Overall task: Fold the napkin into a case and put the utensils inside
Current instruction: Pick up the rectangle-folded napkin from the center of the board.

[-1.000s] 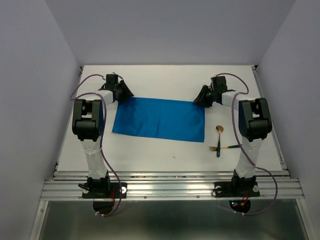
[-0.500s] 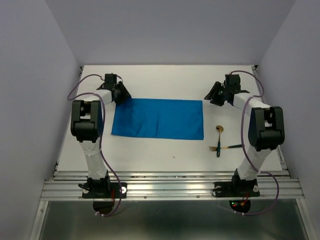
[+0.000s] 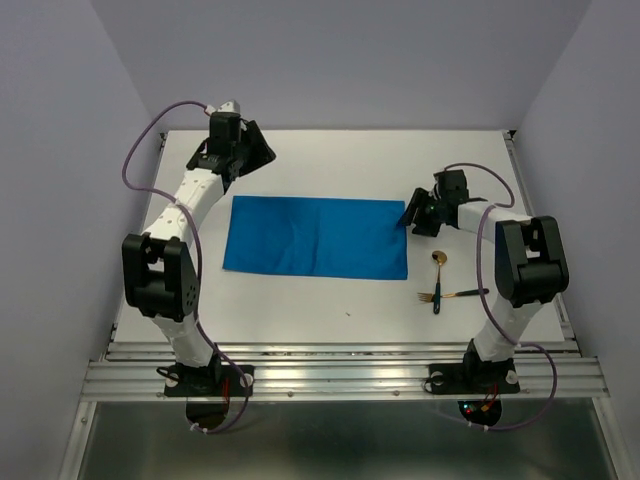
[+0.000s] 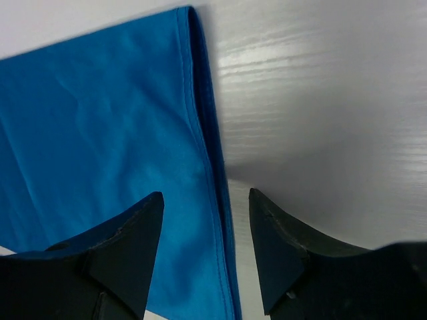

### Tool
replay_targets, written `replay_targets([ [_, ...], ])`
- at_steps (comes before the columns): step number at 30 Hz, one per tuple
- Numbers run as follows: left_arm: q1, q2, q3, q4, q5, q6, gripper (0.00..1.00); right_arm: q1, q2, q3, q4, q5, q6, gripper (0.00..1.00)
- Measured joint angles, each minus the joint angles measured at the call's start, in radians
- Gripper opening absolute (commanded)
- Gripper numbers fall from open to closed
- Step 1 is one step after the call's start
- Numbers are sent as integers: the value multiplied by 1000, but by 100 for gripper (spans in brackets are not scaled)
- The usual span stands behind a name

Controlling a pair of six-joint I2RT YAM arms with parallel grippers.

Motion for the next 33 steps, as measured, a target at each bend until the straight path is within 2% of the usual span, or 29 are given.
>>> replay_targets([
  [8,-4,-77,4,-58,-15,9,67,31,0,-41,57,-29,5,52],
  [9,-10,-77,4,-69,-16,11,67,39,0,-41,61,-28,6,45],
  [11,-26,-77,4,-91,-18,14,67,58,6,-41,75,-18,8,37],
  [12,-32,-78,4,-94,-17,15,67,69,13,-41,80,-12,18,27],
  [15,-54,-90,-6,-104,-17,21,68,82,23,-41,89,6,37,16],
  [20,-68,-143,-108,-71,-31,26,68,100,25,-41,91,26,51,7],
  [23,-67,-153,-177,-55,-40,26,68,119,24,-41,90,51,53,12],
  [27,-63,-140,-233,-71,-86,26,68,130,24,-31,79,93,50,35],
  [28,-59,-135,-233,-74,-101,29,68,130,24,-28,73,106,50,47],
  [29,-54,-134,-233,-75,-114,31,68,131,19,-26,69,126,51,52],
  [31,-39,-132,-233,-81,-134,38,68,136,5,-24,62,165,51,58],
  [33,-5,-126,-233,-85,-147,45,68,137,-9,-26,46,209,52,59],
])
